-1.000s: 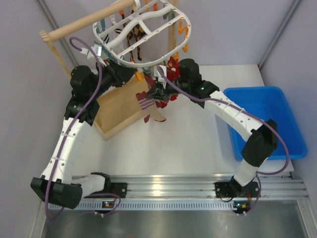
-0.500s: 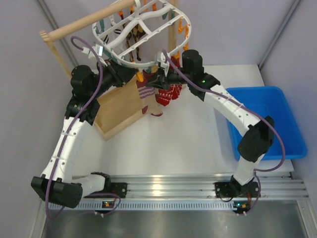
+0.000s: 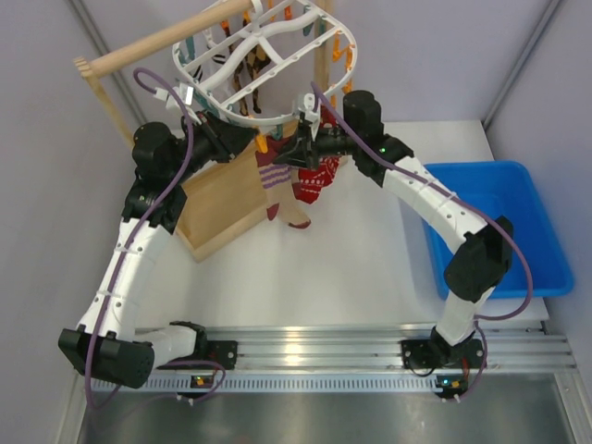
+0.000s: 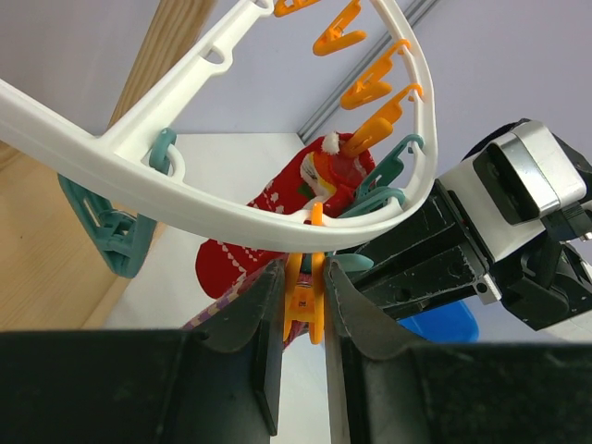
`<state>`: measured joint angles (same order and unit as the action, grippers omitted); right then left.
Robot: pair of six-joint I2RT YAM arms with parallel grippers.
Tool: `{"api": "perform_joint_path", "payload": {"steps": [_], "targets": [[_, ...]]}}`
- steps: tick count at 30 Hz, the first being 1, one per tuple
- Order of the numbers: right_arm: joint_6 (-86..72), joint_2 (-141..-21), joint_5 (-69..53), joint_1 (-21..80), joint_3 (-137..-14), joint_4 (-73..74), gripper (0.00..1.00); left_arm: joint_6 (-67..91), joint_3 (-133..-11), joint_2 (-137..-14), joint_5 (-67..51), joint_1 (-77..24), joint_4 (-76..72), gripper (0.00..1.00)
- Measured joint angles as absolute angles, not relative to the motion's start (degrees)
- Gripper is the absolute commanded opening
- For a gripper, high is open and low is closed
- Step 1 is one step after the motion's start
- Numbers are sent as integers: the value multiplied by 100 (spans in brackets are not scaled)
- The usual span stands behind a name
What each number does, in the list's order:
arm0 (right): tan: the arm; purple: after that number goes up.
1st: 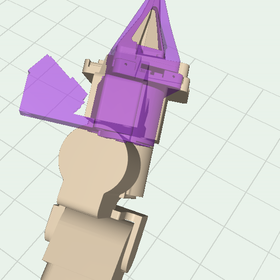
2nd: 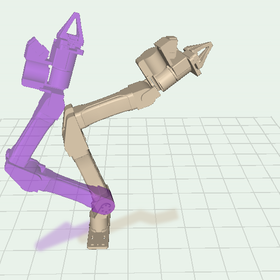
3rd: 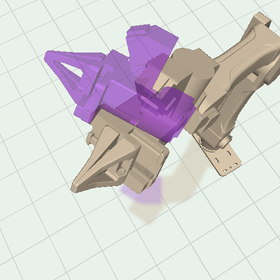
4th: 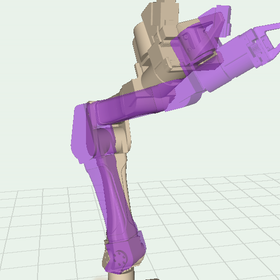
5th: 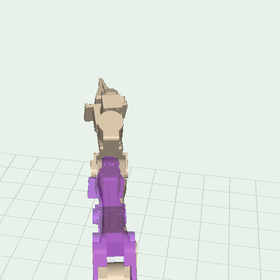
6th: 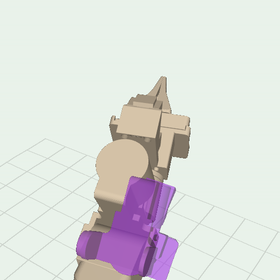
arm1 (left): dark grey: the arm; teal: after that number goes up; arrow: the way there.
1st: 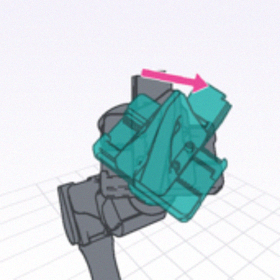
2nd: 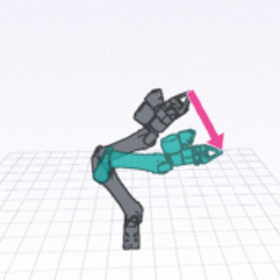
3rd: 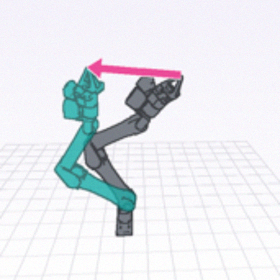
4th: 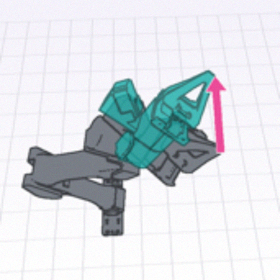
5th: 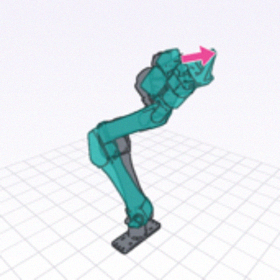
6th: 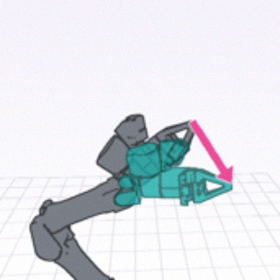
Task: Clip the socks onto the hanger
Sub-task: Clamp the sock onto the hanger.
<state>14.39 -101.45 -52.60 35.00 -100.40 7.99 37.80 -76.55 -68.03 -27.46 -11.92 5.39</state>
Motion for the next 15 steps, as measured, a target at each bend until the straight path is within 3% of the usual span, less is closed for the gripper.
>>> {"api": "perform_joint_path", "payload": {"steps": [15], "targets": [[1623, -10145, -5494, 3514, -10064, 1072, 0, 3778, -7638, -6803, -2766, -1192, 495, 0]]}}
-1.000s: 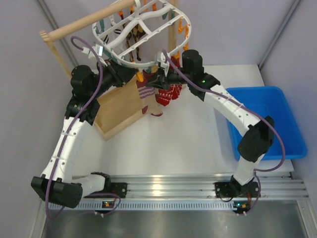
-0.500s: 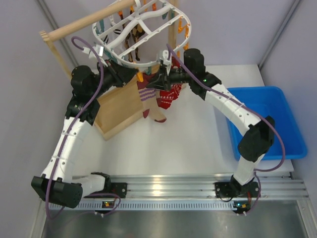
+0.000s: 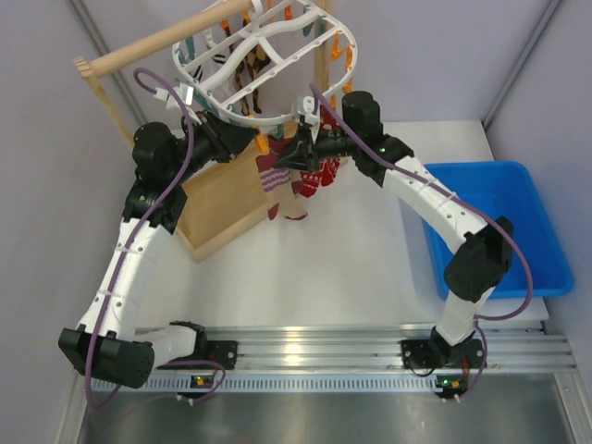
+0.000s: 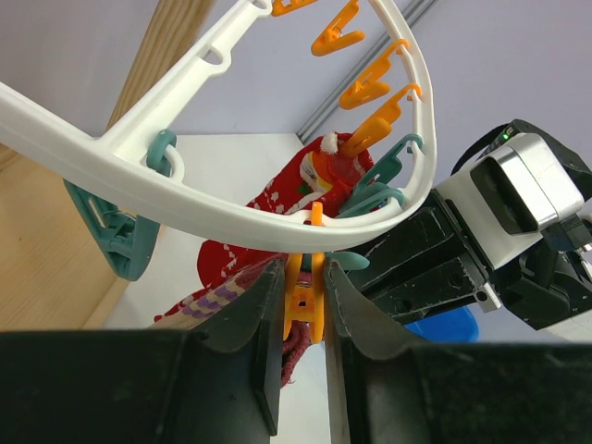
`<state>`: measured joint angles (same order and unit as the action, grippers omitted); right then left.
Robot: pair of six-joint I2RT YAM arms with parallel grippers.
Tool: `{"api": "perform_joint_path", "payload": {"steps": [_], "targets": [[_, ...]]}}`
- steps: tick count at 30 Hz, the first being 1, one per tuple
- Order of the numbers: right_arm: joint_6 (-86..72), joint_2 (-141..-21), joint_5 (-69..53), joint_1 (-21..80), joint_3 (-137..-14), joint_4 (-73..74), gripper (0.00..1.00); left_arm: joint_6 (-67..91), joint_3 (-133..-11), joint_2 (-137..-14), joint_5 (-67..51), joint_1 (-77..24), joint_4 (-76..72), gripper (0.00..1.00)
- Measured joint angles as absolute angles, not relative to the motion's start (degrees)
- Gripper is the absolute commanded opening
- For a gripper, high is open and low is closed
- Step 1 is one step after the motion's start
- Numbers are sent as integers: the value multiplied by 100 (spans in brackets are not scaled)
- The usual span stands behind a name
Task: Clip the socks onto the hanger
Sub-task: Clamp the sock onto the hanger.
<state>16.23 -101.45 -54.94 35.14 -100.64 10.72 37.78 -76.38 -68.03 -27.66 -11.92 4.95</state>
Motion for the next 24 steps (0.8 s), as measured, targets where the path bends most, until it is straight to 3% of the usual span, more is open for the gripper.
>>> {"api": "perform_joint_path", "payload": {"steps": [24], "targets": [[1238, -10342, -5290, 3511, -10508, 1013, 0, 3778, -7623, -6805, -2766, -1177, 471, 0]]}}
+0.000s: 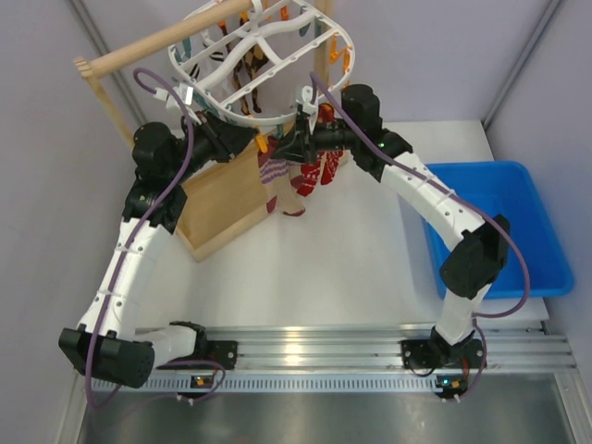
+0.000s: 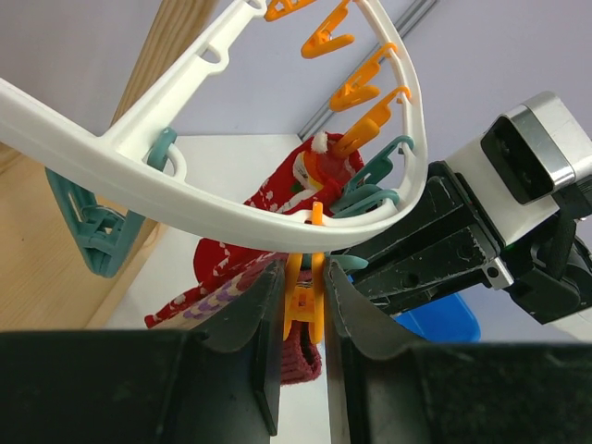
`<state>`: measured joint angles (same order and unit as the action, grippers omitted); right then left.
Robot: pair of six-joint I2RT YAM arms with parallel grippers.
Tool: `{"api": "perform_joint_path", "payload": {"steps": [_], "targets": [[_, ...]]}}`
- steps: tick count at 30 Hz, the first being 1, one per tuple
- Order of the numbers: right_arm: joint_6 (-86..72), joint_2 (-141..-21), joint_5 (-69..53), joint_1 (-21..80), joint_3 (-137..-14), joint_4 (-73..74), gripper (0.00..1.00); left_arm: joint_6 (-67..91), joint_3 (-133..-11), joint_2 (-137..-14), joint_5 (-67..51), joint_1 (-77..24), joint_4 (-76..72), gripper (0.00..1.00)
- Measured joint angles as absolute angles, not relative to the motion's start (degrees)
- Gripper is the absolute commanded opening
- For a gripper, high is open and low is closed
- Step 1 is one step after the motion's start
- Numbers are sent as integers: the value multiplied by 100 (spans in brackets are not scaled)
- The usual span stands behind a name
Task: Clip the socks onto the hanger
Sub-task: Clamp the sock onto the hanger.
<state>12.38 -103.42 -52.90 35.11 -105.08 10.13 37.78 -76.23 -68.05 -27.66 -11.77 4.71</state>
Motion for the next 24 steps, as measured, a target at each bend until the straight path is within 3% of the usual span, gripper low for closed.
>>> {"api": "perform_joint_path", "payload": {"steps": [24], "targets": [[781, -10405, -5006, 3548, -10707, 1151, 0, 3793, -7623, -6941, -2805, -1177, 462, 0]]}}
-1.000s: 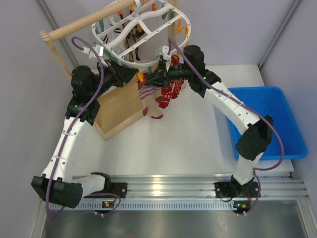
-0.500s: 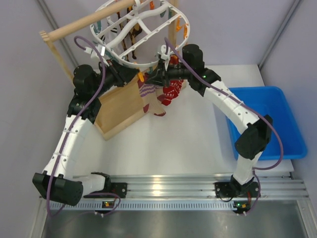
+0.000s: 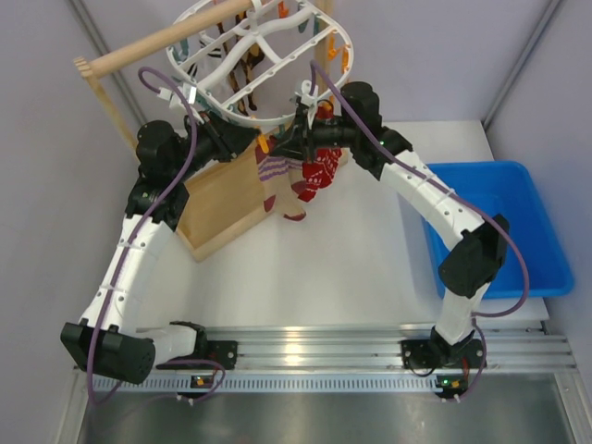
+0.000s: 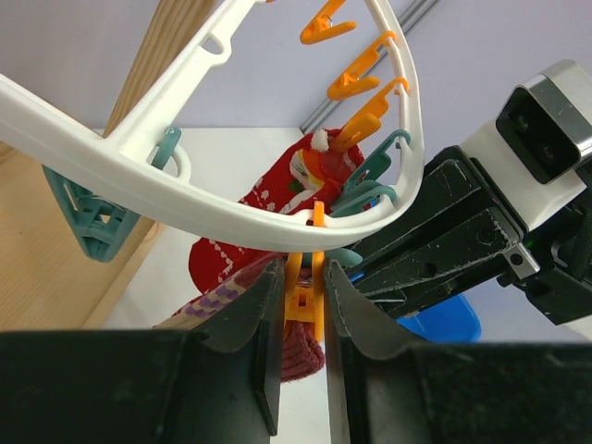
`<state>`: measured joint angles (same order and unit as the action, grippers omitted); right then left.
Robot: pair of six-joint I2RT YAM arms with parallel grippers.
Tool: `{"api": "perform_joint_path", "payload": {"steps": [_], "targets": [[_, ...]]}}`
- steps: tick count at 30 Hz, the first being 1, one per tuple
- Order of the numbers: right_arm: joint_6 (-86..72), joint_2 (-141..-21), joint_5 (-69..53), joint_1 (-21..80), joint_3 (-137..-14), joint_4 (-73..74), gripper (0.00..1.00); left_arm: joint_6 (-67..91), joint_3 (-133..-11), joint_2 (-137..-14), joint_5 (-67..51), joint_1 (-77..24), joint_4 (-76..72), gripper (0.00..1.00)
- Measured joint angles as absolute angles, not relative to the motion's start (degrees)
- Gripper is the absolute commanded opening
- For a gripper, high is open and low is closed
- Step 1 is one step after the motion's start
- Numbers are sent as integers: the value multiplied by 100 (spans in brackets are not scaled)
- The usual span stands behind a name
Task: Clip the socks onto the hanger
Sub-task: Clamp the sock onto the hanger.
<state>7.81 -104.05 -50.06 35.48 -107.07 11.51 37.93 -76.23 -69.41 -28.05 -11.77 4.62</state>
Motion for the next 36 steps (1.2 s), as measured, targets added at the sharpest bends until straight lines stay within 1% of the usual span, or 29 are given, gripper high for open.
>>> {"api": "perform_joint_path", "payload": {"steps": [2, 4, 5, 6, 9, 10, 12, 13, 15, 16, 18, 21, 25, 27, 29, 30, 32, 33, 35, 36], "targets": [[718, -10405, -4998, 3548, -10707, 1133, 0, 3780, -7623, -6941, -2808, -1177, 464, 1], [650, -10405, -4987, 3548, -10707, 1107, 0, 3776, -7623, -6941, -2805, -1177, 462, 10], [622, -10405, -4976, 3551, -10707, 1092, 0, 3776, -7623, -6941, -2805, -1177, 460, 16], [593, -10405, -4967, 3551, -10707, 1070, 0, 3776, -7623, -6941, -2805, -1175, 460, 28], [521, -10405, -4945, 3551, -10724, 1039, 0, 3760, -7609, -6938, -2783, -1168, 462, 43], [493, -10405, -4923, 3551, -10737, 1022, 0, 3763, -7594, -6938, -2786, -1166, 467, 49], [462, -10405, -4899, 3551, -10777, 976, 0, 3750, -7561, -6938, -2818, -1175, 493, 54], [447, -10405, -4884, 3551, -10779, 943, 0, 3750, -7553, -6938, -2829, -1179, 508, 60], [427, -10405, -4880, 3551, -10796, 930, 0, 3747, -7546, -6938, -2834, -1184, 528, 65], [423, -10405, -4864, 3551, -10801, 932, 0, 3750, -7546, -6934, -2832, -1181, 530, 70], [421, -10405, -4845, 3548, -10805, 923, 0, 3743, -7546, -6910, -2827, -1175, 556, 75], [416, -10405, -4781, 3540, -10805, 921, 0, 3730, -7533, -6831, -2825, -1149, 589, 79], [381, -10403, -4703, 3503, -10805, 923, 0, 3599, -7432, -6552, -2803, -1116, 674, 90], [379, -10398, -4663, 3468, -10805, 930, 0, 3496, -7402, -6383, -2783, -1103, 786, 98], [379, -10372, -4622, 3411, -10787, 939, 0, 3363, -7402, -6241, -2768, -1098, 915, 98], [379, -10335, -4595, 3380, -10742, 943, 2, 3293, -7404, -6191, -2762, -1098, 996, 98], [377, -10243, -4525, 3291, -10641, 939, 11, 3135, -7406, -6104, -2740, -1098, 1249, 98], [375, -10189, -4480, 3238, -10578, 945, 23, 3028, -7415, -6084, -2722, -1098, 1420, 98], [351, -10033, -4399, 3103, -10429, 950, 37, 2842, -7439, -6075, -2687, -1098, 1721, 98], [349, -9950, -4353, 3039, -10361, 950, 48, 2759, -7446, -6075, -2663, -1096, 1865, 98]]}}
